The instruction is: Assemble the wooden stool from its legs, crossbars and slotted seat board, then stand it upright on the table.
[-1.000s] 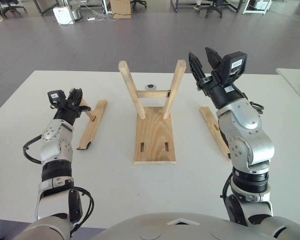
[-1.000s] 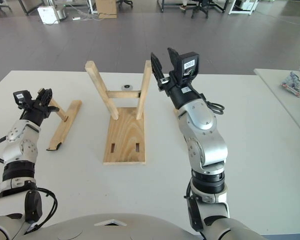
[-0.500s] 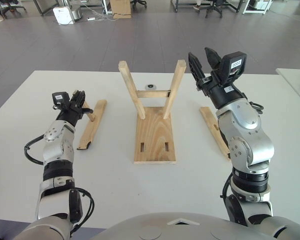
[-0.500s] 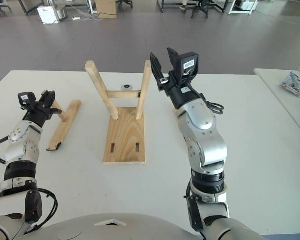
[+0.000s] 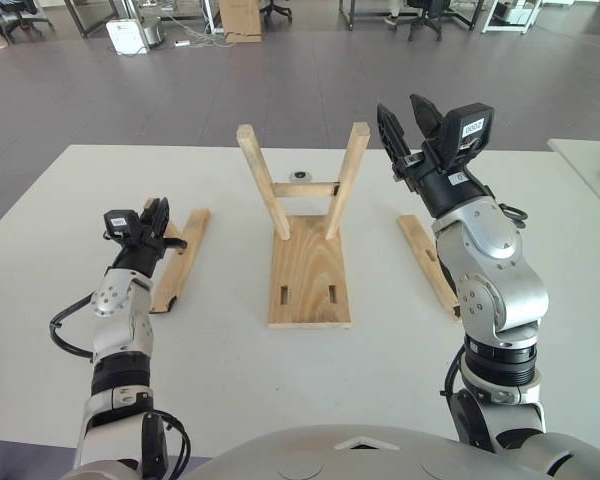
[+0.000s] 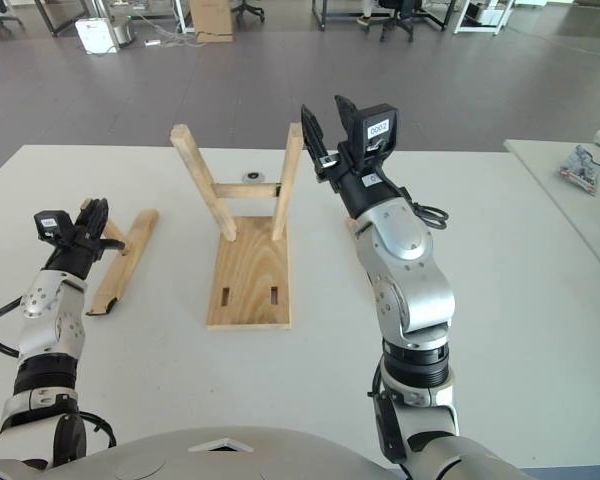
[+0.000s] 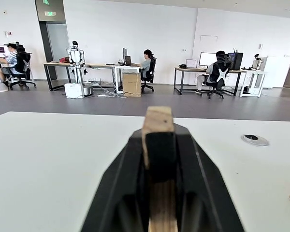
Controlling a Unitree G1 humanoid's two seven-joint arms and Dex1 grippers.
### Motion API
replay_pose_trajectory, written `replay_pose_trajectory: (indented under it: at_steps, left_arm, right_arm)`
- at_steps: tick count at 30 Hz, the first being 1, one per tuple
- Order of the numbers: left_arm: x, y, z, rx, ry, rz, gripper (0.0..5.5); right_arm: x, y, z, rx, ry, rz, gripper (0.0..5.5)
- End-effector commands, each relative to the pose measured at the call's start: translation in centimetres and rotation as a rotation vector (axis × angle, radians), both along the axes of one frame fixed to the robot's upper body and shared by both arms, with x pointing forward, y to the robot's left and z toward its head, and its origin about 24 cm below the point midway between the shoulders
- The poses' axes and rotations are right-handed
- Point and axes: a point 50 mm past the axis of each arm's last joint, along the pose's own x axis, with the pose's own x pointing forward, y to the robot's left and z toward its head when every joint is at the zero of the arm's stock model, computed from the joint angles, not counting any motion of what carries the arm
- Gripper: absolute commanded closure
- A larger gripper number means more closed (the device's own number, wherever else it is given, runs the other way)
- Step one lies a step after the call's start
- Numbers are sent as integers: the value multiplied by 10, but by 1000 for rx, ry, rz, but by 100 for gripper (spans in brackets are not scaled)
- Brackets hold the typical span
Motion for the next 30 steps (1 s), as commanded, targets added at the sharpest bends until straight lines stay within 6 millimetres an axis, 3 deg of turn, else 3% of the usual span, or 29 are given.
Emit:
replay_pose_trajectory:
  at_steps: [1, 13, 14, 22, 28, 30]
  left_arm:
    - [-17, -3, -33, -77, 131, 10, 510]
    - [-27, -12, -50, -19, 202, -38, 510]
    - [-27, -12, -49, -20, 201, -38, 474]
    - [-26, -3, -42, -14, 194, -18, 340]
    - [-28, -6, -30, 44, 310, -238, 242]
    - [-31, -3, -23, 73, 352, -282, 237]
  right_arm:
    - [0, 1, 1, -4, 2, 3, 303]
    - [0, 3, 3, -5, -24, -5, 303]
    - [0, 3, 4, -3, -27, -4, 303]
    - [-3, 7, 4, -1, -32, 1, 303]
    - [-6, 8, 1, 6, -19, -11, 303]
    - [-8, 10, -1, 3, -15, -10, 303]
